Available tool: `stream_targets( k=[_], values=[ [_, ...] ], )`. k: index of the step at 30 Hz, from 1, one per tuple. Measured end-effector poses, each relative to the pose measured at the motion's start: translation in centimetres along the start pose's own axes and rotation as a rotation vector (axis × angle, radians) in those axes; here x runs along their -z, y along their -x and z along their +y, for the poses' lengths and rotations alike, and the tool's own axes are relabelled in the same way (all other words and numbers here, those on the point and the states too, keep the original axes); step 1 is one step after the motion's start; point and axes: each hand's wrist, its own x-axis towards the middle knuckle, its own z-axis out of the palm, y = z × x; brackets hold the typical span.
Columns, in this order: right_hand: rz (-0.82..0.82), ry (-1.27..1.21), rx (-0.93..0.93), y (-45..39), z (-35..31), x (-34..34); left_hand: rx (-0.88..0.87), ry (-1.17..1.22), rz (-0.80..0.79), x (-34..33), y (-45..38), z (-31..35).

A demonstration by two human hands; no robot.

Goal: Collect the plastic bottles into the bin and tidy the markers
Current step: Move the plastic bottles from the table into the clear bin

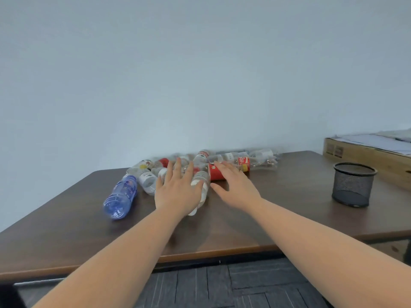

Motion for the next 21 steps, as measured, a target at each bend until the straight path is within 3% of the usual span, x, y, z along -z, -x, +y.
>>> stream_targets(
  k=[6,12,17,21],
  values=[
    [-0.012,-0.210,-0.175,-4.3,-3.5,-4.3,0.118,0.037,0.120,-0.7,-1.6,-3.8],
    [-0.132,-0.259,-0.428,-7.2,-3.9,-6.6,0.159,0.068,0.091,-1.6,-2.8,-5.4],
    [-0.212,-0.268,-0.522,-7.8,-4.1,-7.3,0.177,0.115,0.068,-2.4,-3.5,-5.9],
    [-0.104,-0.404,-0.578,-7.1,-3.7,-7.2,0.179,0.139,0.058,-2.9,-3.7,-5.8]
  ],
)
